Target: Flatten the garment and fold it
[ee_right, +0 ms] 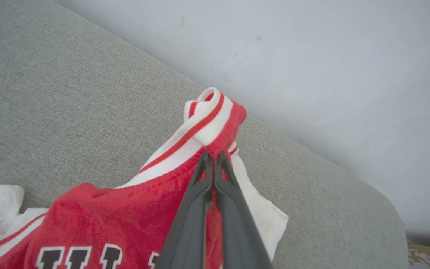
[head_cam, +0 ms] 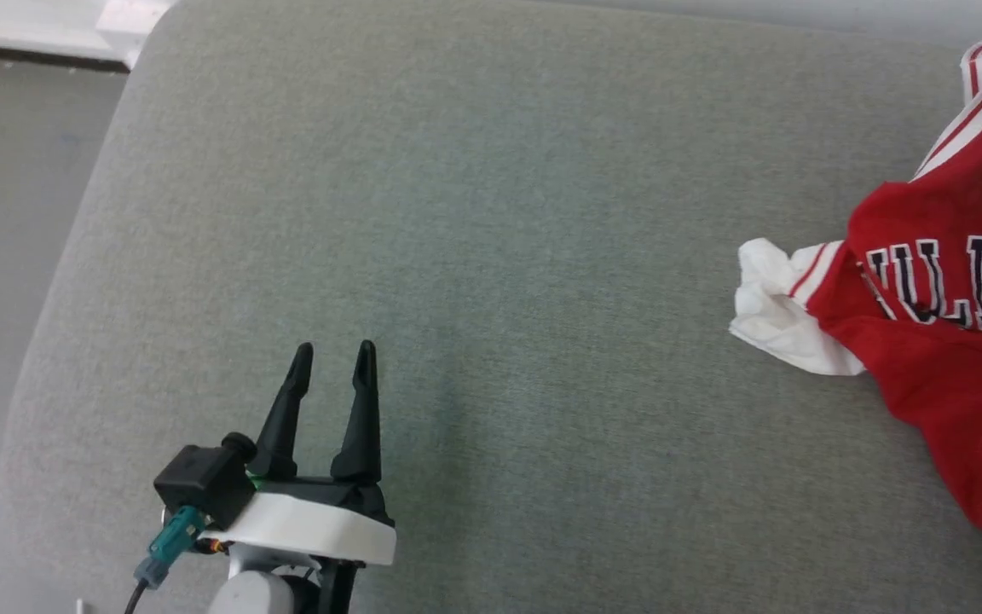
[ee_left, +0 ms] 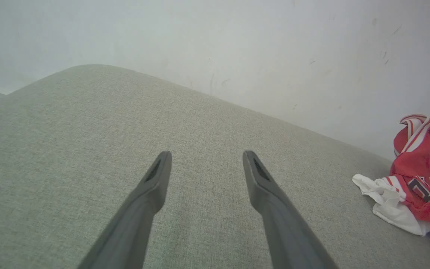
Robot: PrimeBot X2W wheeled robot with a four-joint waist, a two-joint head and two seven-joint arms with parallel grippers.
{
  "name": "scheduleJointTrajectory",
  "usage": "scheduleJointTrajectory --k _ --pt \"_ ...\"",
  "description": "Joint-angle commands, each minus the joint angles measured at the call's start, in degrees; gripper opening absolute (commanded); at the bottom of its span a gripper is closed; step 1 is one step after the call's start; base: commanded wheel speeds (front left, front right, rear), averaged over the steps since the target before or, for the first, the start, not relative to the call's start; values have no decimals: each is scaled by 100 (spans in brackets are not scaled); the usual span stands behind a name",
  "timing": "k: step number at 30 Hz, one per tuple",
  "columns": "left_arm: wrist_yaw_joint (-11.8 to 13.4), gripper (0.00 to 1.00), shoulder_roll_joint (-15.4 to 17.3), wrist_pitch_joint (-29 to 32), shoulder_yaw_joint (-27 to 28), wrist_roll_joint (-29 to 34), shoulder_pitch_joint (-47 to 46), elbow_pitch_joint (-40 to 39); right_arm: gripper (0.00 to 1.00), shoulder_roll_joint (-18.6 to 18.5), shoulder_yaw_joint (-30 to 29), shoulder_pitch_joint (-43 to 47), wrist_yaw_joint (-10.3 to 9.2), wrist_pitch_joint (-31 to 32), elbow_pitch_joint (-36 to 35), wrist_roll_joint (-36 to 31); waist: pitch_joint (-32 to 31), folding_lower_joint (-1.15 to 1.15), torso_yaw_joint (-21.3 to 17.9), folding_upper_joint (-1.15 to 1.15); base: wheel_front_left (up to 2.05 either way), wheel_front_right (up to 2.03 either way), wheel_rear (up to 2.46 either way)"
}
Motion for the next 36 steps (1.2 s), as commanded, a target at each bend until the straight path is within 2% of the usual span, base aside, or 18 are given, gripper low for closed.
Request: scheduleJointTrajectory --k 1,8,9,10,11,12,21,26,32,36 --pt "21 100 -5 -27 -26 -47 -103 22 0 24 50 -92 -5 -36 160 -74 182 -1 206 0 0 0 0" --pt "28 100 -5 -27 -141 -111 -221 69 0 216 51 -133 -5 -159 1032 -280 357 -1 447 0 0 0 0" --pt "35 100 -5 -27 -148 -116 -231 73 13 241 33 -145 -5 -196 1113 -295 361 -1 453 0 0 0 0" --pt "42 100 -5 -27 -151 -117 -240 81 39 252 33 -159 -5 -239 1177 -313 360 -1 451 0 0 0 0" --pt "50 100 -5 -27 -145 -117 -246 89 94 261 43 -174 -5 -280 1227 -330 345 -1 435 0 0 0 0" --pt "57 100 -5 -27 -135 -112 -246 99 100 275 28 -190 -5 -317 1273 -338 315 -1 409 0 0 0 0" --pt "40 100 -5 -27 -31 22 -74 147 100 404 -6 -123 -5 -661 1245 -15 -254 -1 41 0 0 0 0" --pt "78 100 -5 -27 72 121 118 122 100 561 -472 323 -5 -1180 677 198 -654 -1 -205 0 0 0 0" --pt "83 100 -5 -27 251 250 405 8 100 1160 -1486 1466 -5 -2018 -413 87 -1012 -1 -504 0 0 0 0" --pt "61 100 -5 -27 356 329 554 -124 100 1686 -1887 2408 -5 -2476 -1216 -73 -1144 -1 -671 0 0 0 0"
